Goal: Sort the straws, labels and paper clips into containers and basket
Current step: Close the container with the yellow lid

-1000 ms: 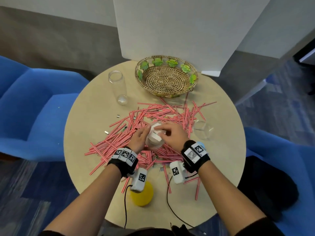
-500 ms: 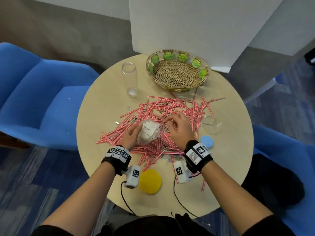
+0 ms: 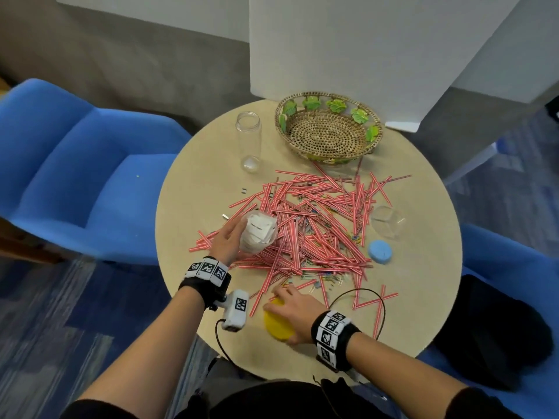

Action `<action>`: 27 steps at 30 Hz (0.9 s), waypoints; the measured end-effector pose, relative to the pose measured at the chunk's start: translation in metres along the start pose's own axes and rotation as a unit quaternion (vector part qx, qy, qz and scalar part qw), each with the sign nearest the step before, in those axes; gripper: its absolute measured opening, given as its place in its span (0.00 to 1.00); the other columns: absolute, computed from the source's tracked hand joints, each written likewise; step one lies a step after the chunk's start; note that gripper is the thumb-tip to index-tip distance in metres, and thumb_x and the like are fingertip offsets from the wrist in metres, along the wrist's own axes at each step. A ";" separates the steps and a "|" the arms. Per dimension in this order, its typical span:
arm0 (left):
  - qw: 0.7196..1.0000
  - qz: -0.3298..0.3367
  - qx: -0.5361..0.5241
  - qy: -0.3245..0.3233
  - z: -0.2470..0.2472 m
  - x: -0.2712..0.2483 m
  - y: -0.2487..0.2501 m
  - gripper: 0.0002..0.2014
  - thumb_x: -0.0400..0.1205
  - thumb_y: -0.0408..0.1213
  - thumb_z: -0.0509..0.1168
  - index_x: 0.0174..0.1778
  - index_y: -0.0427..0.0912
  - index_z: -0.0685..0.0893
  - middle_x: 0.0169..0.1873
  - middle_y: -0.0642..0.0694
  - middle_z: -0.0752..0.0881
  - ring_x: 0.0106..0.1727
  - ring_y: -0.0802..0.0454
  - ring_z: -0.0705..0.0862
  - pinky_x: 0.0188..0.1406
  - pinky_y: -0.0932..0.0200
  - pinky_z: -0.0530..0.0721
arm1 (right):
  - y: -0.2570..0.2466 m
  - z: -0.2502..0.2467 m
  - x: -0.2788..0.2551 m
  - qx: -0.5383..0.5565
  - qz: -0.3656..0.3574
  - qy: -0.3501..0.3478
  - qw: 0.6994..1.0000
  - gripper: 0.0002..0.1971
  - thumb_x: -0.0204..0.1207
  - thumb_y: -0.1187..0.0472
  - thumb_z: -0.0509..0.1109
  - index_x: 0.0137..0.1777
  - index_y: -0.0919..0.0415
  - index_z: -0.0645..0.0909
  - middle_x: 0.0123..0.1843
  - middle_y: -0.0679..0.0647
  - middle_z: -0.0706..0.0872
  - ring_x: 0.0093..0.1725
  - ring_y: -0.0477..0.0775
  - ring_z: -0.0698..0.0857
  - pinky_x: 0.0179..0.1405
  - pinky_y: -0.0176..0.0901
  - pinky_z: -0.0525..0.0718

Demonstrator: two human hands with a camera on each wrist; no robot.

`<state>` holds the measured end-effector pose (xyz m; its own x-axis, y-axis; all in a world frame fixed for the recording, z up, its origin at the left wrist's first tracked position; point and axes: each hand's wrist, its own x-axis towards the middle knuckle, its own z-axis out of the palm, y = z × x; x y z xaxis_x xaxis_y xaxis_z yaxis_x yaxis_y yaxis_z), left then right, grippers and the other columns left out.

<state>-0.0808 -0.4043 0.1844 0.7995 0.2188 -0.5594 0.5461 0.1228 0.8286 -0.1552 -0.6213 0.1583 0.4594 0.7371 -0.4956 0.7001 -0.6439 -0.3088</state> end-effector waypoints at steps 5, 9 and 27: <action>1.000 0.004 -0.004 -0.022 0.005 0.002 0.002 0.22 0.86 0.53 0.64 0.74 0.50 0.80 0.69 0.43 0.79 0.64 0.37 0.82 0.44 0.42 0.93 | 0.021 -0.048 -0.015 0.227 0.120 0.133 0.957 0.47 0.60 0.38 0.81 0.79 0.40 0.62 0.74 0.52 0.68 0.70 0.54 0.71 0.67 0.59 0.80; 0.997 0.029 0.021 -0.068 0.018 -0.004 0.011 0.21 0.84 0.58 0.64 0.72 0.55 0.82 0.71 0.44 0.80 0.66 0.37 0.82 0.54 0.36 0.90 | 0.046 -0.115 -0.022 0.295 0.160 0.278 0.900 0.47 0.60 0.44 0.85 0.78 0.41 0.65 0.72 0.50 0.74 0.66 0.51 0.75 0.67 0.51 0.77; 0.971 -0.045 -0.056 -0.228 0.049 -0.028 0.053 0.18 0.83 0.58 0.66 0.64 0.54 0.85 0.63 0.37 0.87 0.64 0.32 0.85 0.59 0.27 0.83 | 0.053 -0.169 -0.008 0.247 0.050 0.223 0.942 0.47 0.52 0.51 0.80 0.75 0.36 0.68 0.69 0.50 0.72 0.67 0.56 0.76 0.66 0.59 0.80</action>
<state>-0.0621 -0.4514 0.2426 0.7916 -0.2463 -0.5592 0.6084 0.2323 0.7589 -0.0288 -0.6266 0.2830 0.7702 0.6099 -0.1867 0.3515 -0.6502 -0.6735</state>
